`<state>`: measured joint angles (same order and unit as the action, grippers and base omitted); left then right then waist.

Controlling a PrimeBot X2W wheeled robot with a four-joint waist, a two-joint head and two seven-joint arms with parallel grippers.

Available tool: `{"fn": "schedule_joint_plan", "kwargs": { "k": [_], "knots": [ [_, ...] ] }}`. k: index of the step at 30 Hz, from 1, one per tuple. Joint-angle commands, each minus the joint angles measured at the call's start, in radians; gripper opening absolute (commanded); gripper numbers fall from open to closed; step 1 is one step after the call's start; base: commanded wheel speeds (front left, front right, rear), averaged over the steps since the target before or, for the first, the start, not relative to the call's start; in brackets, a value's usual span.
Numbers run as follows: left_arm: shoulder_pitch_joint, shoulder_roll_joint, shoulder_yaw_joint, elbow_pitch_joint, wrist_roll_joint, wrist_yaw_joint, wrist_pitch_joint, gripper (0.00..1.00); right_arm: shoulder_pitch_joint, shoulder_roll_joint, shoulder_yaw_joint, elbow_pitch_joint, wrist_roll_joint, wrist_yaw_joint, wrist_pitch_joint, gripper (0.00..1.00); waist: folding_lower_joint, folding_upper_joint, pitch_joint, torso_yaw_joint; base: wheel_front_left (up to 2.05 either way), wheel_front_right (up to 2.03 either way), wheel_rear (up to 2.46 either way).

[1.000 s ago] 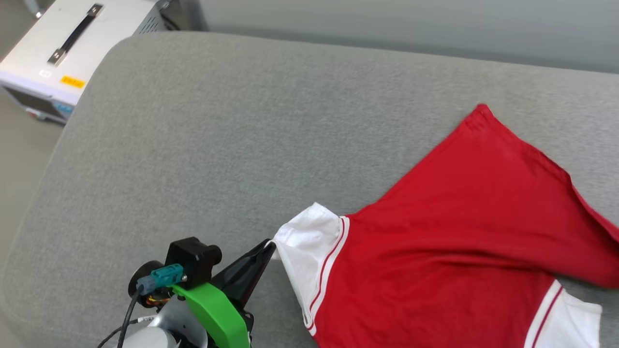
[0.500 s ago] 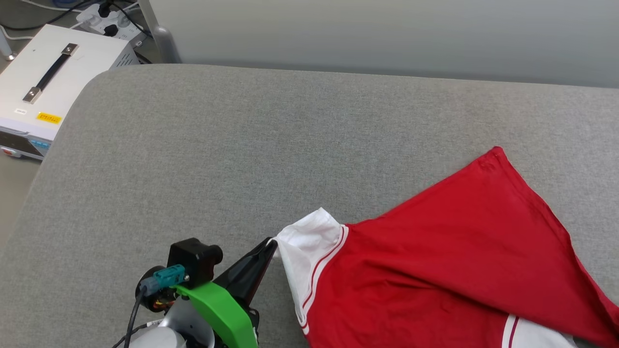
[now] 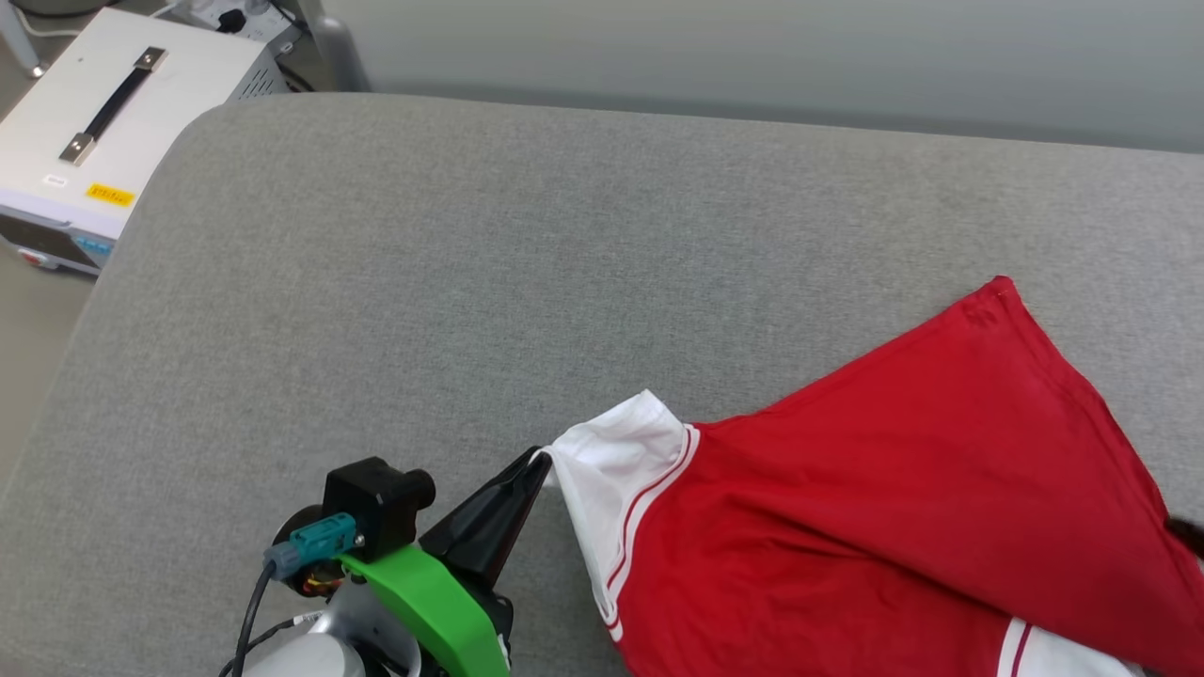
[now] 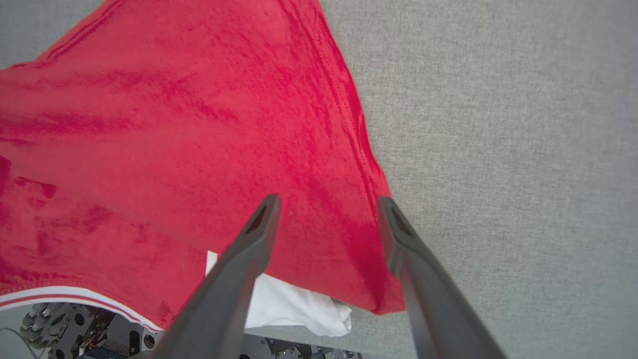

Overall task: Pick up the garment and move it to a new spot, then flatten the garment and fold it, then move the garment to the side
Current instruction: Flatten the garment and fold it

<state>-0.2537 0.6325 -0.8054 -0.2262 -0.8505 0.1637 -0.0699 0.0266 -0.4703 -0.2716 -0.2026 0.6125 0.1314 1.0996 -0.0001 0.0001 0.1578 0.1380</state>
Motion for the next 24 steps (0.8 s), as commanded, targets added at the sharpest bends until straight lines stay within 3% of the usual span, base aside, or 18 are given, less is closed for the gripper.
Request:
{"fn": "schedule_joint_plan", "kwargs": {
  "k": [1, 10, 15, 24],
  "knots": [
    [-0.012, 0.006, 0.002, -0.009, 0.007, 0.002, -0.002, 0.00, -0.039, -0.015, 0.009, -0.023, 0.008, -0.001, 0.019, 1.00, 0.0001, -0.0001, 0.021, 0.021, 0.00, 0.00, 0.00],
    [-0.050, 0.006, -0.003, -0.065, 0.035, 0.000, 0.005, 0.00, -0.287, -0.061, 0.088, -0.053, -0.029, -0.001, 0.166, 1.00, 0.0001, -0.0001, 0.122, 0.111, 0.00, 0.00, 0.00],
    [-0.071, -0.007, -0.011, -0.080, 0.052, -0.008, -0.001, 0.00, -0.440, -0.069, 0.117, 0.091, -0.082, -0.001, 0.204, 1.00, 0.0001, -0.0001, 0.197, 0.183, 0.00, 0.00, 0.00],
    [-0.101, -0.050, -0.044, -0.086, 0.060, -0.041, -0.004, 0.00, -0.525, -0.096, 0.136, 0.240, -0.151, -0.001, 0.177, 1.00, 0.0001, -0.0001, 0.256, 0.239, 0.00, 0.00, 0.00]
  ]
}}
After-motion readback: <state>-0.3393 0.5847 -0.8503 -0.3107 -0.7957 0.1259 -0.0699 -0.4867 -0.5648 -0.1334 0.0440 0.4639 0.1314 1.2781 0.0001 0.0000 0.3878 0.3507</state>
